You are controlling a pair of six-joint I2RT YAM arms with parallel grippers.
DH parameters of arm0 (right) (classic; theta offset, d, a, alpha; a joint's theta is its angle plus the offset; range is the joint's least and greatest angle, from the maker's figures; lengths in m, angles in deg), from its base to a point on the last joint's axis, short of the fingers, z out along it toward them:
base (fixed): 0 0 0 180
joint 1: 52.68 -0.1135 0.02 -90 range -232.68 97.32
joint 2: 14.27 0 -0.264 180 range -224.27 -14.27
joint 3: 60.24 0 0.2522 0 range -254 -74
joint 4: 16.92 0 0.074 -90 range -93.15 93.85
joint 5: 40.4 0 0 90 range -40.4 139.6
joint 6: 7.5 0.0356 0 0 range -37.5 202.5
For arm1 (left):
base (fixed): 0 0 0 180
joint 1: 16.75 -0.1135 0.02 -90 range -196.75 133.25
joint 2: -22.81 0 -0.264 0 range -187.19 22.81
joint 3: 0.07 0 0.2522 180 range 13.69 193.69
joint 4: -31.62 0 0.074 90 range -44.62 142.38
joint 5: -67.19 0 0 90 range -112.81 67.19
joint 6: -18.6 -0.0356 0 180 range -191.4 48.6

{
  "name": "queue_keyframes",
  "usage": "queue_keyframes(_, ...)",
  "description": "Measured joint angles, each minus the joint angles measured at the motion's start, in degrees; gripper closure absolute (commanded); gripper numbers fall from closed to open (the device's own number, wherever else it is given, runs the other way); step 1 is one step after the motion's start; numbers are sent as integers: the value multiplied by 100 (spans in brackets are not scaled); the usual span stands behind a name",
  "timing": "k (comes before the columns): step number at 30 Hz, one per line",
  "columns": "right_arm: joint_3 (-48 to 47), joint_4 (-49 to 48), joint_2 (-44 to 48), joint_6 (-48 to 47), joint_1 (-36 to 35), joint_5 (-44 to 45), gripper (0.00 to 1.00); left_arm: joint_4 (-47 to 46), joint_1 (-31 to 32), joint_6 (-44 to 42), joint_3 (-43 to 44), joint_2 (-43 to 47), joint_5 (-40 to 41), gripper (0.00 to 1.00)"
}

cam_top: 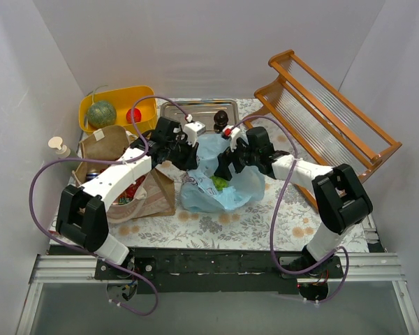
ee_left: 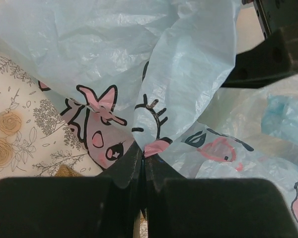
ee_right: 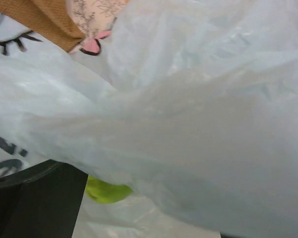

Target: Untie the knot of the grocery bags and take out the mixed food

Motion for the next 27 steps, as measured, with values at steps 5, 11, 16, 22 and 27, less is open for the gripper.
queue_keyframes(5,398,-151,188,299,-546,177,2,24,0,70,-181,22,-68,100)
queue_keyframes(11,675,-291,350,199,-1235,1176,2,46,0,122,-291,92,-105,100)
queue_keyframes(16,669,-409,291,-146,-1248,1930,2,31,-4,153,-382,155,-192,100)
queue_keyframes(22,715,-350,199,-417,-1228,2201,2,26,-4,162,-402,162,-208,100)
queue_keyframes(27,938,-177,339,-564,-1228,2369,2,-2,-4,160,-426,175,-210,100)
